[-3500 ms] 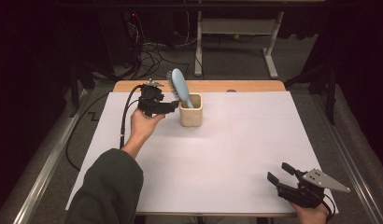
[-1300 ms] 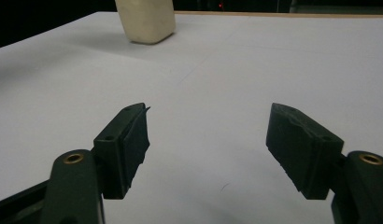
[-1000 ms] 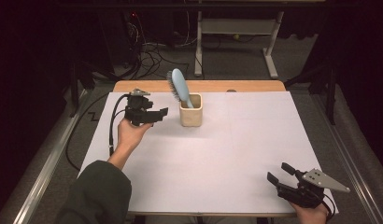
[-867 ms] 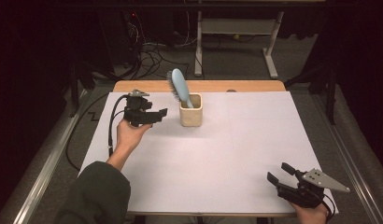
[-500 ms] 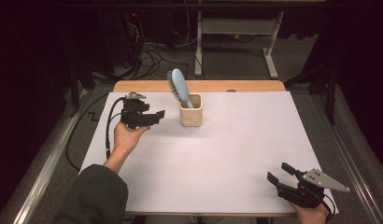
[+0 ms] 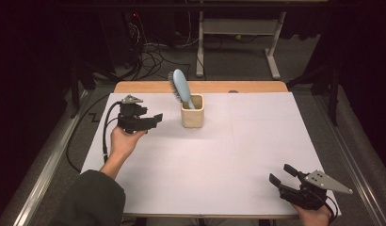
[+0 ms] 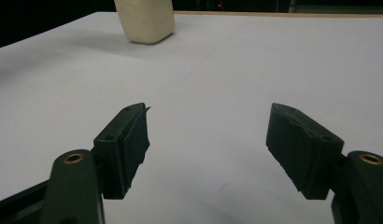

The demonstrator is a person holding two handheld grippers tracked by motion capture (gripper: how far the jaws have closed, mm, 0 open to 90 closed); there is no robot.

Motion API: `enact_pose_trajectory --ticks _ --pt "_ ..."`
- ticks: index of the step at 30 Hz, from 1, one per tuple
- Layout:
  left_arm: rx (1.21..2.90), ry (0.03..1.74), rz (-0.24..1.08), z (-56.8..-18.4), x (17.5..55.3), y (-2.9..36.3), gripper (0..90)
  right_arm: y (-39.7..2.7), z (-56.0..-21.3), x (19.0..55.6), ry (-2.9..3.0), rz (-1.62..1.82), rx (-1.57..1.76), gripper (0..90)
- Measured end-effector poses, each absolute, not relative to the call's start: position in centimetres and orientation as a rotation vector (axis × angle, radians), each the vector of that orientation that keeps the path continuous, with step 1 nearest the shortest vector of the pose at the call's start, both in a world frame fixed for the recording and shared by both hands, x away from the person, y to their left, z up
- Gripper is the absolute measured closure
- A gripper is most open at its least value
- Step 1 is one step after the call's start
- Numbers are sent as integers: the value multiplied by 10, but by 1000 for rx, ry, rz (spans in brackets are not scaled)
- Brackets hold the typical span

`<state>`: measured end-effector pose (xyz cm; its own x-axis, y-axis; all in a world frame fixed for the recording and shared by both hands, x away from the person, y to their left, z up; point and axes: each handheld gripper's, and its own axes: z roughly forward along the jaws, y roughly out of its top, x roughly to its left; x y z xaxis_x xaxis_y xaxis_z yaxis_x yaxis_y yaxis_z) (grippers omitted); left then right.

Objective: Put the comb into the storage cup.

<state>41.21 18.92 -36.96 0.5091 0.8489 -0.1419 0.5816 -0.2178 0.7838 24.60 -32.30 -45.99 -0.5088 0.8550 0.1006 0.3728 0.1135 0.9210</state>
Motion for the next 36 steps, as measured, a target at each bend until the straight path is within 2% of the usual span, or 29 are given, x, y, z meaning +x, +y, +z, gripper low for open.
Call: enact_pose_trajectory --ticks 36 --pt "1882 1179 422 -376 382 217 288 -323 -460 246 1933 1379 1192 301"
